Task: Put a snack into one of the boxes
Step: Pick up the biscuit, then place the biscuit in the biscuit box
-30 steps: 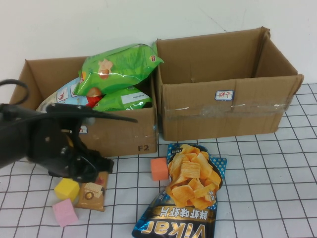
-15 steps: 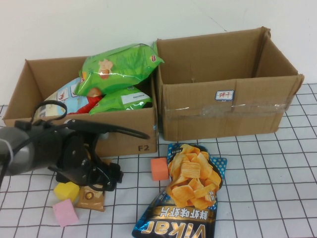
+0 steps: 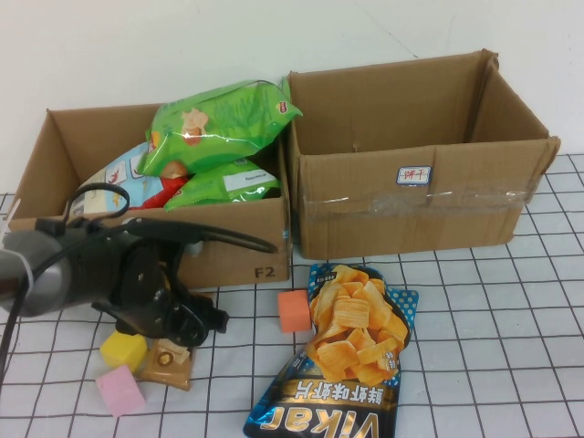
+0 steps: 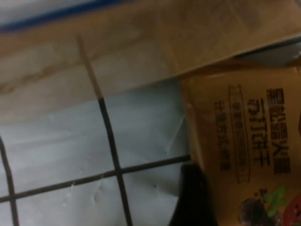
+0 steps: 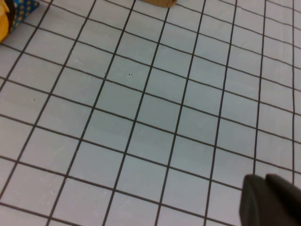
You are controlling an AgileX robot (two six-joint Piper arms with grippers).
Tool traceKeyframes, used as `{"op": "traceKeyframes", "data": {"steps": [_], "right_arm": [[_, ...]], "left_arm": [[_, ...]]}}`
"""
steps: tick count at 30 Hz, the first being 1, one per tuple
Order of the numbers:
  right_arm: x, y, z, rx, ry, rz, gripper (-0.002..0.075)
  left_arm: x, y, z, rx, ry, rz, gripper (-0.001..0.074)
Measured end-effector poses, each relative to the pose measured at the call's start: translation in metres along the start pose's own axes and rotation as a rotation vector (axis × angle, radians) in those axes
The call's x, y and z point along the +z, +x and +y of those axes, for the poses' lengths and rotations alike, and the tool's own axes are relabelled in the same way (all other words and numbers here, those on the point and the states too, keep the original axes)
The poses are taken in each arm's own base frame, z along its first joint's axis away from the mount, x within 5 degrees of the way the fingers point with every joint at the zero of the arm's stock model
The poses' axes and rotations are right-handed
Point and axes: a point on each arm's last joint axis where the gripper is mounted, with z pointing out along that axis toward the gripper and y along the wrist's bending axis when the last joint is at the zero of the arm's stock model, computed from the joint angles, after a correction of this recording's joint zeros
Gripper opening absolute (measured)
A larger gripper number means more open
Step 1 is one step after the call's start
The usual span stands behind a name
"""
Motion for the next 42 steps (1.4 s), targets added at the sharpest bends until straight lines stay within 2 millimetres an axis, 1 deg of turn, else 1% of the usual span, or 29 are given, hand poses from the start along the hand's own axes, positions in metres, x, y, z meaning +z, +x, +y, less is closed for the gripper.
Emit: {"op": "traceKeyframes", "data": {"steps": [4,9,12,15,17,20,24,26,29,32,34,36,38,40,42], "right_arm": [[0.000,0.000,0.000,0.001,0.000,0.000,-0.0001],[0.000,0.000,0.000,0.002,-0.001,0.000,-0.0001],[0.000,0.000,0.000,0.001,0.000,-0.002,-0.0001],[0.000,0.000,0.000,0.001,0.000,-0.002,-0.0001],[0.000,-0.001,0.000,0.001,0.001,-0.006,-0.0001],[0.000,-0.001,0.000,0.001,0.003,-0.011,-0.0001],[0.000,-0.001,0.000,0.000,0.005,-0.014,-0.0001],[0.000,-0.002,-0.001,0.000,0.007,-0.019,-0.0001],[0.000,-0.002,-0.001,0.000,0.009,-0.025,-0.0001],[0.000,-0.003,-0.001,0.007,0.008,-0.035,-0.0001],[0.000,-0.004,-0.001,0.013,0.006,-0.039,-0.0001],[0.000,-0.004,0.000,0.020,0.003,-0.043,-0.0001],[0.000,-0.004,0.000,0.028,-0.001,-0.047,-0.0001],[0.001,-0.003,0.001,0.036,-0.005,-0.048,-0.0001],[0.002,-0.002,0.001,0.040,-0.007,-0.047,-0.0001]], "left_arm": [[-0.003,-0.004,-0.001,-0.011,-0.001,0.010,0.0438],[-0.008,-0.006,-0.001,-0.035,-0.008,0.074,0.0438],[-0.016,-0.012,-0.003,-0.038,-0.001,0.125,0.0438],[-0.028,-0.020,-0.008,-0.019,0.040,0.194,0.0438],[-0.039,-0.028,-0.017,0.017,0.098,0.224,0.0438],[-0.061,-0.042,-0.037,0.107,0.211,0.245,0.0438],[-0.099,-0.062,-0.071,0.242,0.352,0.216,0.0438],[-0.119,-0.072,-0.088,0.315,0.396,0.155,0.0438],[-0.150,-0.095,-0.109,0.413,0.436,-0.046,0.0438],[-0.172,-0.119,-0.119,0.429,0.444,-0.301,0.0438],[-0.179,-0.135,-0.120,0.402,0.433,-0.464,0.0438],[-0.179,-0.150,-0.121,0.371,0.406,-0.617,0.0438],[-0.169,-0.162,-0.122,0.350,0.372,-0.732,0.0438],[-0.154,-0.171,-0.123,0.372,0.327,-0.809,0.0438],[-0.132,-0.176,-0.125,0.382,0.294,-0.844,0.0448]]}}
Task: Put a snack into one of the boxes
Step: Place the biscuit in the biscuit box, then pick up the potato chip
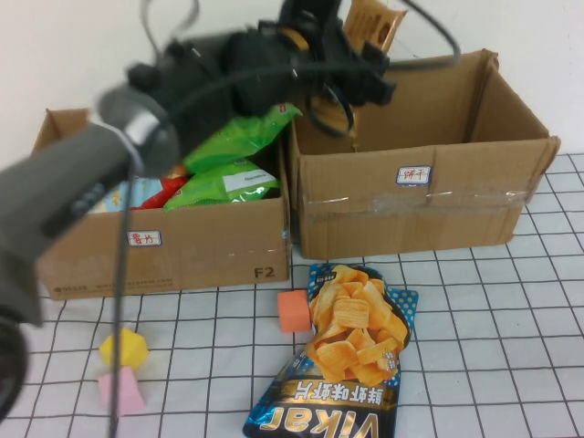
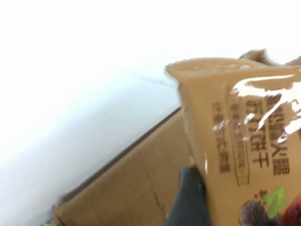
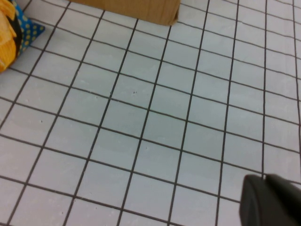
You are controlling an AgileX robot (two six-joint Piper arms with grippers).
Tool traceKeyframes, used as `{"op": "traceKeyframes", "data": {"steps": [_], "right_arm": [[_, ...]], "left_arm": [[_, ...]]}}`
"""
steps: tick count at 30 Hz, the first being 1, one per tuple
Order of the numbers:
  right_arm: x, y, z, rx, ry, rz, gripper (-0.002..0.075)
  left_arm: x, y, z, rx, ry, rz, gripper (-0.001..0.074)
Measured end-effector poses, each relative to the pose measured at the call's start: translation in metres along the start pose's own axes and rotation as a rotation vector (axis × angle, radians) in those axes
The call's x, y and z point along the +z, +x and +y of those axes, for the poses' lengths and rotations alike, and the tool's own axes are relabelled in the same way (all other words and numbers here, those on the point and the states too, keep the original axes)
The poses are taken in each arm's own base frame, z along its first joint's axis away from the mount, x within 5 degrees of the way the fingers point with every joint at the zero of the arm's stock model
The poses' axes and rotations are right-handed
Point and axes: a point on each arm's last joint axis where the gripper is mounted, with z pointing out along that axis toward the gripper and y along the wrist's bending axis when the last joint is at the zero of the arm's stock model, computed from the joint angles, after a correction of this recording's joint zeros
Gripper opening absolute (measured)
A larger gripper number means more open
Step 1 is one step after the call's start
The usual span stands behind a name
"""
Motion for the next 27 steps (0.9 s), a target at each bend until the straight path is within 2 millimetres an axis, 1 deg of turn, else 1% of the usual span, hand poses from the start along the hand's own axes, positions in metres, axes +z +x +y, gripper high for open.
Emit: {"op": "traceKeyframes", "data": {"steps": [1,2,3,4,6,7,8,9,11,13,16,17,20,23,25,27], "right_arm": [[0.000,0.000,0.000,0.003,-0.002,-0.001,-0.0001],[0.000,0.000,0.000,0.005,-0.003,-0.001,-0.0001],[0.000,0.000,0.000,0.006,-0.003,-0.001,-0.0001],[0.000,0.000,0.000,0.010,-0.005,-0.002,-0.0001],[0.000,-0.001,0.001,0.028,-0.015,-0.006,-0.0001],[0.000,-0.001,0.002,0.038,-0.021,-0.009,-0.0001],[0.000,-0.001,0.002,0.047,-0.025,-0.010,-0.0001],[0.000,-0.001,0.002,0.053,-0.028,-0.013,-0.0001],[0.002,-0.002,0.002,0.062,-0.031,-0.015,-0.0001],[0.003,-0.002,0.003,0.072,-0.036,-0.014,-0.0001],[0.004,-0.003,0.005,0.122,-0.067,-0.018,-0.0001],[0.003,-0.004,0.007,0.135,-0.086,-0.018,-0.0001],[0.005,-0.003,0.015,0.125,-0.175,0.000,-0.0001],[0.005,-0.006,0.025,0.100,-0.291,-0.021,-0.0001],[0.005,-0.010,0.031,0.088,-0.369,-0.054,-0.0001],[0.008,-0.014,0.036,0.078,-0.442,-0.075,-0.0001]], "left_arm": [[0.008,0.007,0.001,0.009,-0.010,-0.003,0.0483],[0.015,0.014,0.001,0.012,-0.014,0.002,0.0537],[0.019,0.019,0.001,0.013,-0.014,0.012,0.0591],[0.022,0.022,0.001,0.017,-0.012,0.022,0.0627],[0.022,0.025,0.000,0.019,-0.002,0.045,0.0663],[0.020,0.024,-0.001,0.019,0.004,0.051,0.0669],[0.017,0.021,-0.001,0.020,0.011,0.058,0.0659],[0.011,0.015,-0.002,0.022,0.017,0.058,0.0638],[-0.004,0.003,-0.003,0.027,0.035,0.068,0.0555],[-0.025,-0.013,-0.005,0.047,0.052,0.075,0.0413],[-0.061,-0.034,-0.006,0.110,0.067,0.111,0.0154],[-0.075,-0.040,-0.006,0.127,0.072,0.132,0.0101],[-0.113,-0.055,-0.007,0.125,0.070,0.186,0.0029],[-0.141,-0.063,-0.005,0.109,0.032,0.206,0.0009],[-0.157,-0.062,-0.006,0.097,0.018,0.210,0.0005],[-0.170,-0.053,-0.007,0.080,0.014,0.231,0.0002]]}}
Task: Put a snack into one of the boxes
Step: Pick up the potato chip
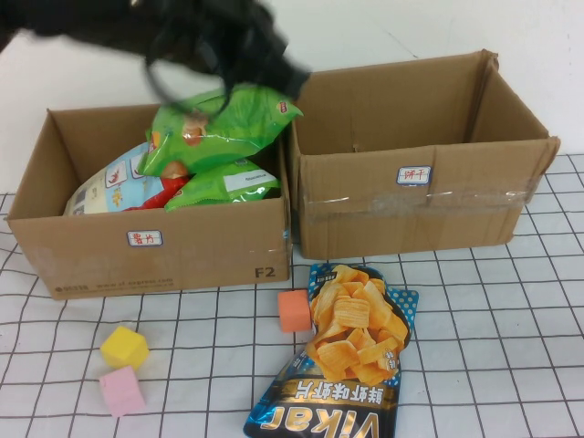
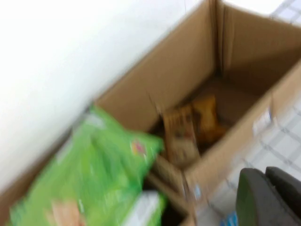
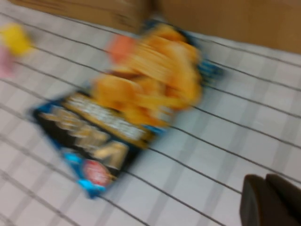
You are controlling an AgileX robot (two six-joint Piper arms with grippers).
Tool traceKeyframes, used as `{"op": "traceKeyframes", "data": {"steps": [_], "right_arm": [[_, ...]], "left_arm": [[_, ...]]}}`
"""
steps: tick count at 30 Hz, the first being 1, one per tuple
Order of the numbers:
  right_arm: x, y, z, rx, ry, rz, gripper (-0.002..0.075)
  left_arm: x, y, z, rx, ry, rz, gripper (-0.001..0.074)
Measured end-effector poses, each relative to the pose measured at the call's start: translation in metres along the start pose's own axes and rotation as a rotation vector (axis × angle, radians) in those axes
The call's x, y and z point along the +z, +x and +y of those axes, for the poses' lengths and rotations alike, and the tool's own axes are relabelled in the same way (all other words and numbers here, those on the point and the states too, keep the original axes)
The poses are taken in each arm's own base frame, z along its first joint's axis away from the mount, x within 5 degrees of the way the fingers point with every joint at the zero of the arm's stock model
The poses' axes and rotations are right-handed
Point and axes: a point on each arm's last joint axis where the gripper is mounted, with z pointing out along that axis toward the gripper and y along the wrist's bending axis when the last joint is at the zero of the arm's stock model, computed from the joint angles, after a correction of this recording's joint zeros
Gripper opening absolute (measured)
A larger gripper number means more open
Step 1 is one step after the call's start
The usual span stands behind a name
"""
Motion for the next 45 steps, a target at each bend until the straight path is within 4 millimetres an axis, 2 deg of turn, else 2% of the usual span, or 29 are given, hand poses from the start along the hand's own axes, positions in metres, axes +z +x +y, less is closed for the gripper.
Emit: {"op": "traceKeyframes", "data": {"steps": [2,5,11,15,20,25,31,34,39,42,45], "right_arm": [[0.006,-0.003,0.003,-0.019,-0.077,-0.021,-0.0001],[0.016,-0.009,0.004,-0.036,-0.161,-0.056,0.0008],[0.042,-0.014,-0.006,-0.037,-0.236,-0.049,0.0060],[0.061,-0.015,-0.010,-0.041,-0.283,0.005,0.0076],[0.088,-0.014,0.009,-0.094,-0.362,0.083,0.0081],[0.110,-0.013,0.039,-0.257,-0.365,0.132,0.0081],[0.134,-0.013,0.076,-0.479,-0.306,0.141,0.0105],[0.147,-0.023,0.086,-0.476,-0.298,0.129,0.0223],[0.180,-0.044,0.093,-0.372,-0.287,0.117,0.0575],[0.203,-0.049,0.095,-0.332,-0.274,0.132,0.0657],[0.224,-0.050,0.096,-0.292,-0.251,0.150,0.0682]], "left_arm": [[-0.010,0.021,-0.005,-0.015,0.008,0.044,0.0001],[-0.021,0.062,-0.014,-0.045,0.015,0.100,0.0001],[-0.054,0.136,-0.031,-0.119,0.007,0.121,-0.0001],[-0.078,0.172,-0.040,-0.161,-0.002,0.094,-0.0001],[-0.095,0.205,-0.048,-0.208,-0.012,0.053,-0.0001],[-0.104,0.224,-0.052,-0.221,-0.017,0.026,-0.0001],[-0.106,0.232,-0.054,-0.228,-0.016,0.037,-0.0001],[-0.106,0.233,-0.054,-0.238,-0.015,0.049,-0.0001],[-0.106,0.237,-0.055,-0.264,-0.011,0.080,-0.0001],[-0.106,0.239,-0.056,-0.267,-0.009,0.099,-0.0001],[-0.106,0.241,-0.056,-0.268,-0.005,0.125,-0.0001]]}}
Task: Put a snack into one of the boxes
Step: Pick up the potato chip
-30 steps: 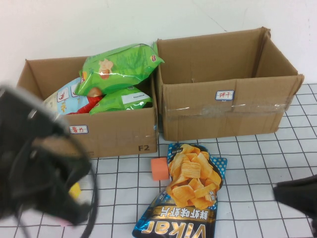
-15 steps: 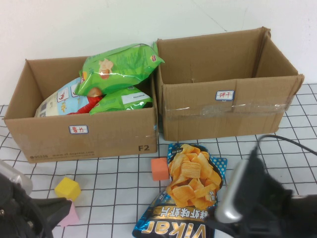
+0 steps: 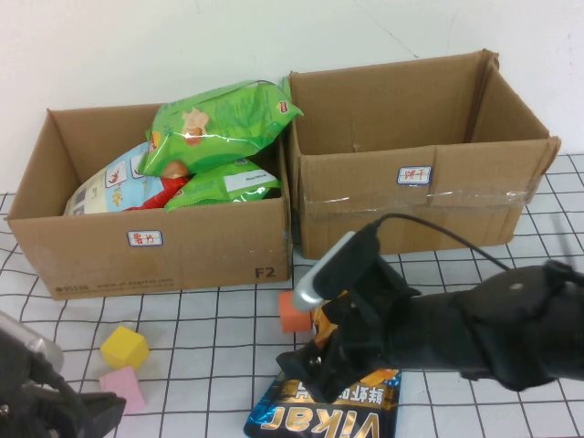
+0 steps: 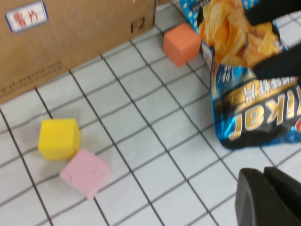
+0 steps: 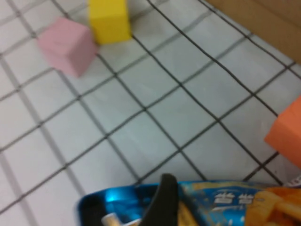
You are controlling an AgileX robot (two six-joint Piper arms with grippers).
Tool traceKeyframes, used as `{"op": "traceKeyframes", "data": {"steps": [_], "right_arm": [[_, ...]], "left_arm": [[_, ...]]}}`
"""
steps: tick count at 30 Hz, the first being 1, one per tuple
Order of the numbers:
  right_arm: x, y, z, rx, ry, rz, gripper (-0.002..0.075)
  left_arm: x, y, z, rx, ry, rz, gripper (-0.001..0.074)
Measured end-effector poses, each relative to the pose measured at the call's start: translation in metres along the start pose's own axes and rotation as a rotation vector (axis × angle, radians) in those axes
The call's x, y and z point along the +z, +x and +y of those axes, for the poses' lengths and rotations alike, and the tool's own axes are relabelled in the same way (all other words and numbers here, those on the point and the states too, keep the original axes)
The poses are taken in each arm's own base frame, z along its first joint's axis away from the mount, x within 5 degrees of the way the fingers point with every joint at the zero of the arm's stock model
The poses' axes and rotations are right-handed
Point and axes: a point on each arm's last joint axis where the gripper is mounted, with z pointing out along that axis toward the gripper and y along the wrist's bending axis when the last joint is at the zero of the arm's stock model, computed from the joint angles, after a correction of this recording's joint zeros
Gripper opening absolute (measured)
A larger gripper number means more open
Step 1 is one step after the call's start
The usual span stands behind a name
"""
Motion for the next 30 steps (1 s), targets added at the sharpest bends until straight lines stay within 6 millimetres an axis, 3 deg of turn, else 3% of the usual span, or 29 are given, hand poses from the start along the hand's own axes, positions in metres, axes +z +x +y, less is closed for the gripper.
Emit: {"op": "traceKeyframes", "data": {"steps": [4,12,26,30], "right_arm": [[0.018,0.006,-0.008,0.029,0.053,0.040,0.0689],[0.027,0.014,-0.014,0.029,0.101,0.073,0.0691],[0.016,0.018,-0.010,-0.022,0.087,0.075,0.0692],[0.009,0.029,-0.005,-0.045,0.052,0.097,0.0692]], "left_arm": [[0.000,0.004,0.000,-0.004,0.001,0.044,-0.0001],[0.000,0.006,0.001,0.002,-0.008,0.067,-0.0001],[0.000,0.006,0.001,-0.001,-0.011,0.070,-0.0001],[0.000,0.007,0.001,-0.001,-0.011,0.078,-0.0001]]}}
